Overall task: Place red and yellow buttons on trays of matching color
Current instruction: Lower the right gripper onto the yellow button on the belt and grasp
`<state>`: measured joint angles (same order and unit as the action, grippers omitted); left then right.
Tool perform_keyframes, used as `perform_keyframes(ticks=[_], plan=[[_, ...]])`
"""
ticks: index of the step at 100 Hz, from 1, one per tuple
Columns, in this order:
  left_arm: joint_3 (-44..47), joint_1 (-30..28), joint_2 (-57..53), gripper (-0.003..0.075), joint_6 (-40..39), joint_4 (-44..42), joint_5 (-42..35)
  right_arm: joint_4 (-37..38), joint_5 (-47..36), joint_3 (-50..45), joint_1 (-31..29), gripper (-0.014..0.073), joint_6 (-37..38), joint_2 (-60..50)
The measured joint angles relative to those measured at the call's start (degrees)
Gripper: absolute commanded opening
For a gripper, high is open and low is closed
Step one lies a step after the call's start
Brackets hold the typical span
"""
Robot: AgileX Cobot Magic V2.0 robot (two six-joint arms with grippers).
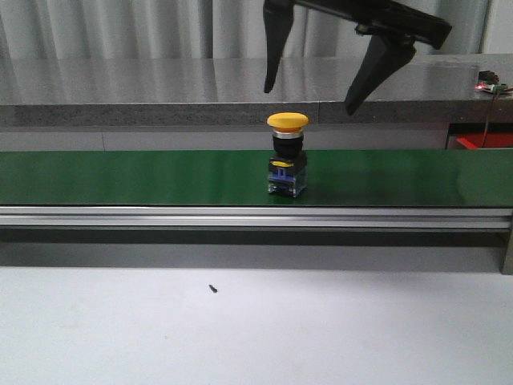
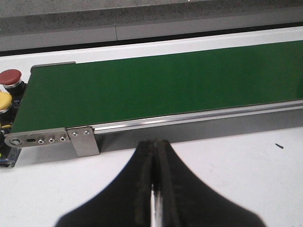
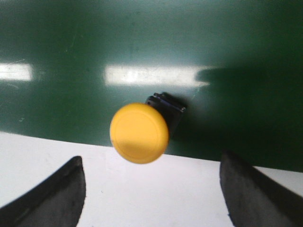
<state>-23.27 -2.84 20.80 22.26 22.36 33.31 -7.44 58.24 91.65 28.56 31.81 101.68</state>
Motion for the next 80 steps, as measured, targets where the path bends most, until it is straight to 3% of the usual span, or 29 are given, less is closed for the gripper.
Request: perform_keyframes(ticks=[45,55,67,80], plan=[[0.00,0.00,0.00,-0.0020,0.00,0.13,0.00,2.10,1.98,1.88,0.00,0.0566,0.20,7.88],[0.00,0.00,0.00,-0.0020,0.00,0.13,0.00,3.26,1.98,1.88,0.00,0.0458,0.20,8.69],[0.00,0.00,0.00,-0.0020,0.00,0.13,0.00,4.19,1.98,1.88,0.00,0.0255,0.33,9.01],[0.00,0.00,0.00,-0.0020,0.00,0.13,0.00,4.72,2.11,1.93,0.00,0.0162,0.33,9.01]])
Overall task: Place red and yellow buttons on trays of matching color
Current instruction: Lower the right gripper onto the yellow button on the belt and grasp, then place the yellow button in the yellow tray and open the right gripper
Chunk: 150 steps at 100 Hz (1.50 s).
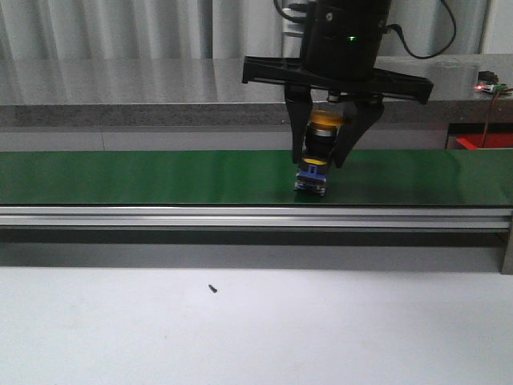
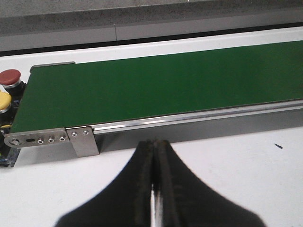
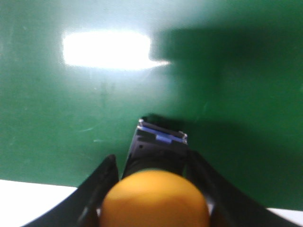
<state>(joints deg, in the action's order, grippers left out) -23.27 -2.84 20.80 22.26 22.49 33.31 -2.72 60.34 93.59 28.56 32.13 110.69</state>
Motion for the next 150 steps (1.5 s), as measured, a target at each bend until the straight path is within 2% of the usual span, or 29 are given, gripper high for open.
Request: perform_keyframes(ticks=[25,51,74,98,128,150], plan=[[0.00,0.00,0.00,-0.0020,0.00,0.00,0.00,3.10,1.34,0.00,0.00,0.0160,0.00,-1.83],[0.00,0.00,0.00,-0.0020,0.00,0.00,0.00,7.99,4.00,-4.63,-2.93,0.0160,-2.37,-11.34],[0.00,0.00,0.00,-0.0020,0.00,0.00,0.00,8.22,3.70,-15.32,-12.26,0.0160,-5.47,-21.52],[0.00,0.00,0.00,-0.0020,0.00,0.00,0.00,8.48,2.34,-23.38,-25.73,0.0160,-9.42,-29.03],[0.00,0.00,0.00,-0.0020,0.00,0.00,0.00,8.48,-4.11,-25.76,-38.55,0.0160,-14.17,-29.51],[0.00,0.00,0.00,-0.0020,0.00,0.00,0.00,7.87,-6.61,-25.76,-44.16,0.0160,-14.71,-24.49]])
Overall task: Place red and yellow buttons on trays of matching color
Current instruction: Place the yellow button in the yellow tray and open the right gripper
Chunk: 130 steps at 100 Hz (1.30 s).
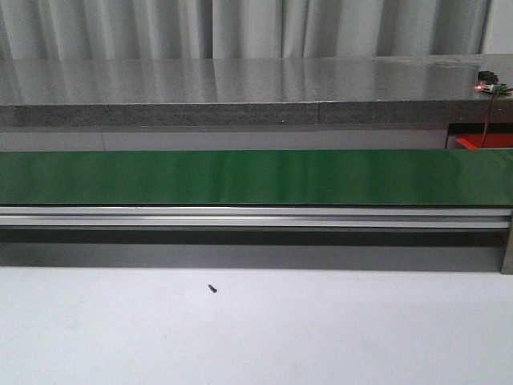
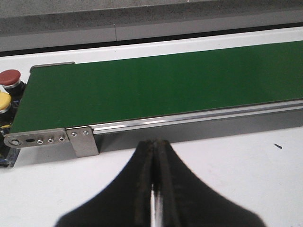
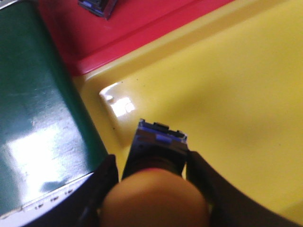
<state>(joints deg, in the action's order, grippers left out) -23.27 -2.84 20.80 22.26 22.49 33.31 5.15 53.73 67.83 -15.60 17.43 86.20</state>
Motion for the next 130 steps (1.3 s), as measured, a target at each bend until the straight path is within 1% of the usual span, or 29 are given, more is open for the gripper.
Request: perform_keyframes(ticks=[29,51,58,70,77,104,130], plan=[[0.00,0.00,0.00,-0.0020,0.00,0.00,0.00,-1.71,-4.51,0.00,-0.85,0.0160,-0.29,10.90],[0.00,0.00,0.00,-0.0020,0.00,0.00,0.00,-1.94,-7.02,0.00,-0.85,0.0165,-0.43,15.96],[0.00,0.00,0.00,-0.0020,0.00,0.00,0.00,-1.94,-7.53,0.00,-0.85,0.0209,-0.43,16.96],[0.00,0.00,0.00,-0.0020,0.00,0.00,0.00,-2.02,-7.88,0.00,-0.85,0.0381,-0.43,17.74],[0.00,0.00,0.00,-0.0020,0.00,0.00,0.00,-2.02,-8.02,0.00,-0.85,0.0438,-0.43,17.82],[0.00,0.00,0.00,-0.0020,0.00,0.00,0.00,-2.32,-8.59,0.00,-0.85,0.0442,-0.43,17.41],[0.00,0.00,0.00,-0.0020,0.00,0.00,0.00,-2.41,-8.34,0.00,-0.85,0.0442,-0.50,11.46]])
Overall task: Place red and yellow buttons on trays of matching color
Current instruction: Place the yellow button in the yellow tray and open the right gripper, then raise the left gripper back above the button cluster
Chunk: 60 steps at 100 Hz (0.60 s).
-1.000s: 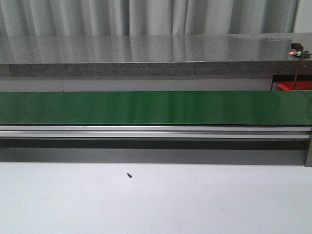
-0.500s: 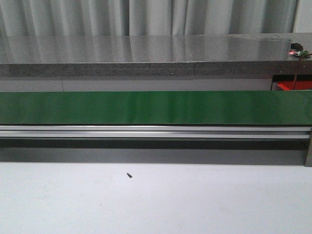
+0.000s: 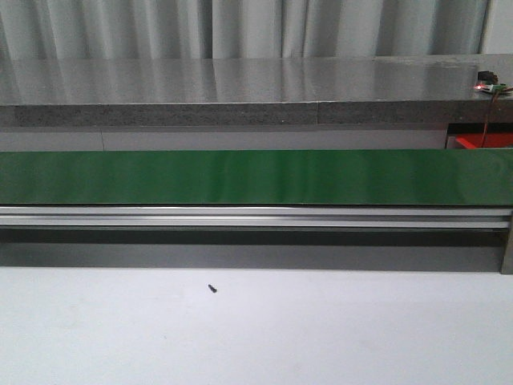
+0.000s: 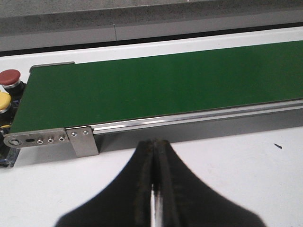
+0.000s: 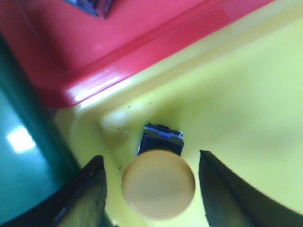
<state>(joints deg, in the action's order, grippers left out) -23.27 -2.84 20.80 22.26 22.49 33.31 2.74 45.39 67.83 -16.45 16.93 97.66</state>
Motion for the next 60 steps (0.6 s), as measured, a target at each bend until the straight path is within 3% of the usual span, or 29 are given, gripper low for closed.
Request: perform_keyframes(ticks=[11,21,30,52,60], plan=[[0.00,0.00,0.00,-0.0020,0.00,0.00,0.00,0.00,1.40,0.00,0.14,0.0429,-0.14,-3.50],[0.00,0.00,0.00,-0.0020,0.00,0.00,0.00,0.12,2.88,0.00,1.26,0.0358,-1.02,-6.70],[0.00,0.00,0.00,-0.0020,0.00,0.00,0.00,0.12,4.02,0.00,3.22,0.0244,-2.35,-9.48],[0.00,0.00,0.00,-0.0020,0.00,0.00,0.00,0.12,5.59,0.00,9.45,-0.0126,-3.21,-15.05],[0.00,0.00,0.00,-0.0020,0.00,0.00,0.00,0.12,5.95,-0.10,11.69,-0.0116,-3.21,-16.65]])
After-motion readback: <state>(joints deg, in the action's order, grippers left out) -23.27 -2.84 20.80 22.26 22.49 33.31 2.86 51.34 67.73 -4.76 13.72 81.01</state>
